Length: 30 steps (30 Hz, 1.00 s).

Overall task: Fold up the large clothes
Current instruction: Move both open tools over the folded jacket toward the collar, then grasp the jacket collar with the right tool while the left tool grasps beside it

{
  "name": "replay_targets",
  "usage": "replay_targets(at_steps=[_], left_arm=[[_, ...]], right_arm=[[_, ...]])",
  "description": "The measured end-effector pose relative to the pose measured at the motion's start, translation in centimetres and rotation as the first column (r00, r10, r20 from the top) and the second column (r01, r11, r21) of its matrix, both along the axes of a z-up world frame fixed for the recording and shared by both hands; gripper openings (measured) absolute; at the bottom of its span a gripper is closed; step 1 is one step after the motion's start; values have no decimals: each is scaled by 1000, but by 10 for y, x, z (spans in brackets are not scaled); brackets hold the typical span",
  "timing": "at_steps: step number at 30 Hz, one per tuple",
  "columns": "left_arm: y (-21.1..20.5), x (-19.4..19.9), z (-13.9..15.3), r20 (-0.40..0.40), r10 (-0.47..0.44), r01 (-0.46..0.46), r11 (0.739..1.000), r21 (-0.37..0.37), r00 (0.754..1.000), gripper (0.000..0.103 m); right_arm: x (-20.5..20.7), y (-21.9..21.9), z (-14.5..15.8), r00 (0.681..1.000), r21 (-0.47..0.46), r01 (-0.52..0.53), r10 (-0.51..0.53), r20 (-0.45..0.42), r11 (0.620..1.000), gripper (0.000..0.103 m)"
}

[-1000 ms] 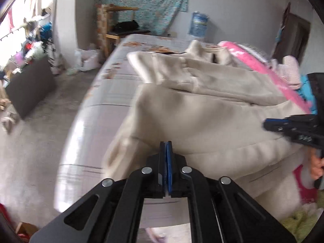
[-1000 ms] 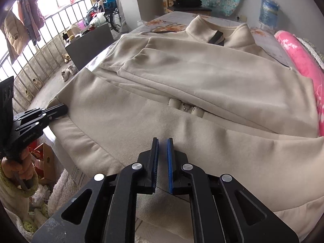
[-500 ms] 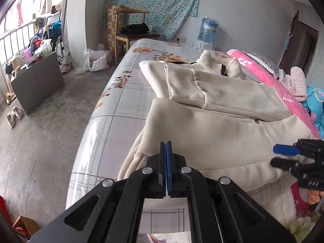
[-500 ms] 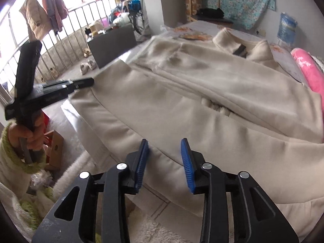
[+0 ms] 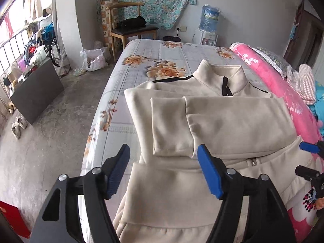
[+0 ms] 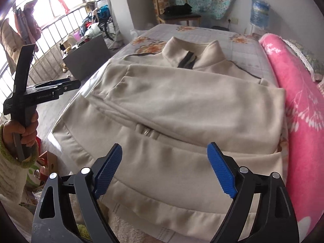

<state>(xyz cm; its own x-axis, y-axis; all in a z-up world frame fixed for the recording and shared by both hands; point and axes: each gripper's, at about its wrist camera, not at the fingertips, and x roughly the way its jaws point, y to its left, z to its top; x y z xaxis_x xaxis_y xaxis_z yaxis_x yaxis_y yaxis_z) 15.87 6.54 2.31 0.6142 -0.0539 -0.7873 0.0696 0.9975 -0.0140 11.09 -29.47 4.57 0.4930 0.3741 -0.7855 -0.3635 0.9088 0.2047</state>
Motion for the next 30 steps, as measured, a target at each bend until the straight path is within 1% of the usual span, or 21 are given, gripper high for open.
replay_targets(at_steps=[2, 4, 6, 8, 10, 13, 14, 15, 17, 19, 23, 26, 30], left_arm=[[-19, 13, -1, 11, -36, 35, 998, 47, 999, 79], [-40, 26, -8, 11, -68, 67, 992, 105, 998, 84], [-58, 38, -19, -2, -83, 83, 985, 149, 997, 85], [-74, 50, -34, -24, -90, 93, 982, 166, 996, 85], [-84, 60, -48, -46, -79, 86, 981, 173, 996, 85], [-94, 67, -68, -72, -67, 80, 978, 194, 995, 85], [-97, 70, -74, -85, -61, 77, 977, 197, 995, 86], [-97, 68, -74, -61, -50, 61, 980, 190, 997, 87], [-96, 69, -76, -57, -45, 55, 980, 193, 997, 91], [-93, 70, -78, -61, -37, 48, 982, 180, 997, 93], [-87, 74, -81, -72, -23, 33, 989, 146, 997, 97], [-83, 77, -81, -85, -22, 31, 994, 108, 996, 97], [-81, 75, -82, -86, -26, 34, 995, 91, 996, 97]], right_arm=[[13, -7, 0, 999, -39, 46, -46, 11, 998, 88], [26, -12, -6, 996, -68, 87, -87, 5, 994, 89], [39, -15, -17, 993, -82, 115, -118, -24, 990, 89], [49, -17, -31, 988, -108, 139, -145, -51, 984, 89], [57, -15, -45, 987, -137, 135, -145, -68, 981, 89], [64, -9, -64, 986, -249, 132, -153, -67, 959, 93], [64, -7, -69, 987, -272, 124, -148, -70, 954, 95], [62, -7, -72, 988, -280, 116, -140, -67, 953, 95], [58, -8, -72, 991, -283, 103, -121, -48, 953, 95], [57, -10, -75, 992, -285, 88, -110, -61, 955, 95], [59, -17, -78, 988, -246, 88, -116, -103, 965, 95], [60, -16, -78, 989, -244, 82, -110, -103, 966, 95], [61, -16, -77, 987, -238, 93, -120, -102, 967, 95]])
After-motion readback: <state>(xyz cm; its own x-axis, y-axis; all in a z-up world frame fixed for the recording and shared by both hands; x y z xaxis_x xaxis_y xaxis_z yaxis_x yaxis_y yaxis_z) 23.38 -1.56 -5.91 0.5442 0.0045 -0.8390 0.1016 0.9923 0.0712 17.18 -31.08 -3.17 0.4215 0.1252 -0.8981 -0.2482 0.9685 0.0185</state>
